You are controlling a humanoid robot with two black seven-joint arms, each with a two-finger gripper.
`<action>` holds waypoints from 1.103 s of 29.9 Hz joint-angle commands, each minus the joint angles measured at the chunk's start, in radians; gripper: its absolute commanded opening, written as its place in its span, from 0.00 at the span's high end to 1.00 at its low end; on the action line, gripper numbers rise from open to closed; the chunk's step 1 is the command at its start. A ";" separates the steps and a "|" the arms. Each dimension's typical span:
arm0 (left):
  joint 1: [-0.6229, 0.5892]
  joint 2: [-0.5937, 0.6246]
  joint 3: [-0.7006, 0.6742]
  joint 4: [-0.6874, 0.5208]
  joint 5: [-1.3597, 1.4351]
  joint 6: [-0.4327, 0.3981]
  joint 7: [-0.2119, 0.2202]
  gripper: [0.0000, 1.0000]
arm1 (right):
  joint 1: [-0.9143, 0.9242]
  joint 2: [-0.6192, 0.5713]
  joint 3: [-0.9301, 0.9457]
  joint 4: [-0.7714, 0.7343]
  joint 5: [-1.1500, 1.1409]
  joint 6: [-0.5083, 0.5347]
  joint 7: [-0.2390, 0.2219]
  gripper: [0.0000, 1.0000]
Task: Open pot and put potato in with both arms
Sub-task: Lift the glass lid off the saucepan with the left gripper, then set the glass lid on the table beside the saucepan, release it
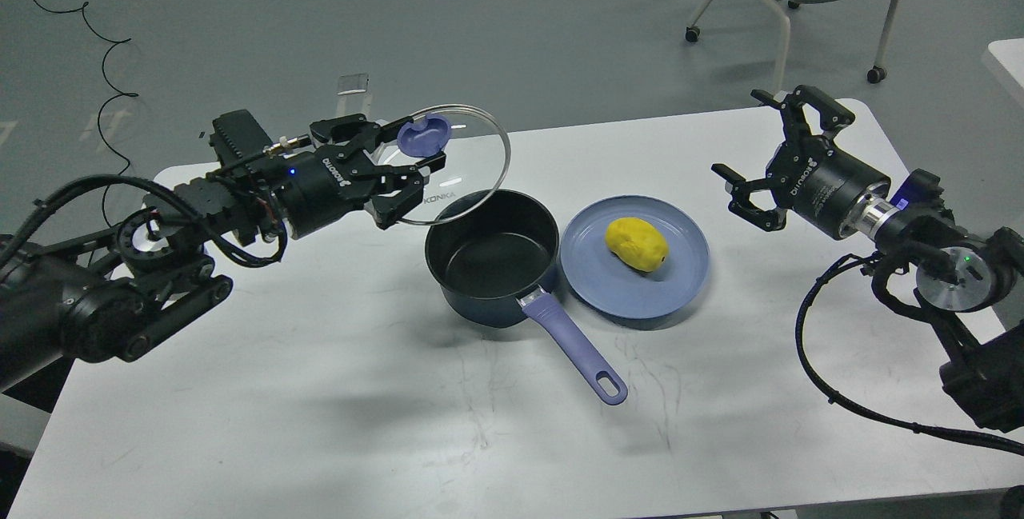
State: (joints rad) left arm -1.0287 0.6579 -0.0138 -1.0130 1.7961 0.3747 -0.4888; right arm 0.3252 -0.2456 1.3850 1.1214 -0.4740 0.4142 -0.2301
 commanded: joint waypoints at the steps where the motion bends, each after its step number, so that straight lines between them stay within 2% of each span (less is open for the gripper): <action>1: 0.054 0.081 0.009 0.004 -0.006 0.007 0.000 0.70 | -0.002 0.002 -0.001 0.001 0.000 0.000 0.000 0.00; 8: 0.214 0.177 0.009 0.050 -0.087 0.076 0.000 0.70 | -0.002 0.006 -0.004 0.000 -0.002 0.000 0.000 0.00; 10: 0.274 0.175 0.009 0.092 -0.089 0.114 0.000 0.70 | 0.000 0.008 -0.012 -0.002 -0.003 0.000 0.000 0.00; 17: 0.392 0.117 0.009 0.211 -0.109 0.114 0.000 0.70 | 0.002 0.011 -0.018 -0.002 -0.011 0.000 0.000 0.00; 27: 0.400 0.012 0.009 0.301 -0.112 0.114 0.000 0.67 | 0.006 0.003 -0.020 -0.002 -0.009 0.000 0.000 0.00; 29: 0.400 0.008 0.009 0.303 -0.112 0.114 0.000 0.62 | 0.005 0.003 -0.020 -0.002 -0.009 0.000 0.000 0.00; 31: 0.400 0.008 0.009 0.301 -0.112 0.114 0.000 0.51 | 0.005 0.003 -0.020 -0.002 -0.009 0.000 0.000 0.00; 32: 0.400 0.008 0.009 0.303 -0.112 0.114 0.000 0.40 | 0.005 0.003 -0.020 -0.002 -0.009 0.000 0.000 0.00; 33: 0.400 0.008 0.009 0.303 -0.112 0.114 0.000 0.35 | 0.005 0.003 -0.020 -0.002 -0.009 0.000 0.000 0.00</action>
State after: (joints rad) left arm -0.6287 0.6665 -0.0049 -0.7108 1.6841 0.4892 -0.4884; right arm 0.3311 -0.2424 1.3651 1.1193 -0.4837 0.4142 -0.2301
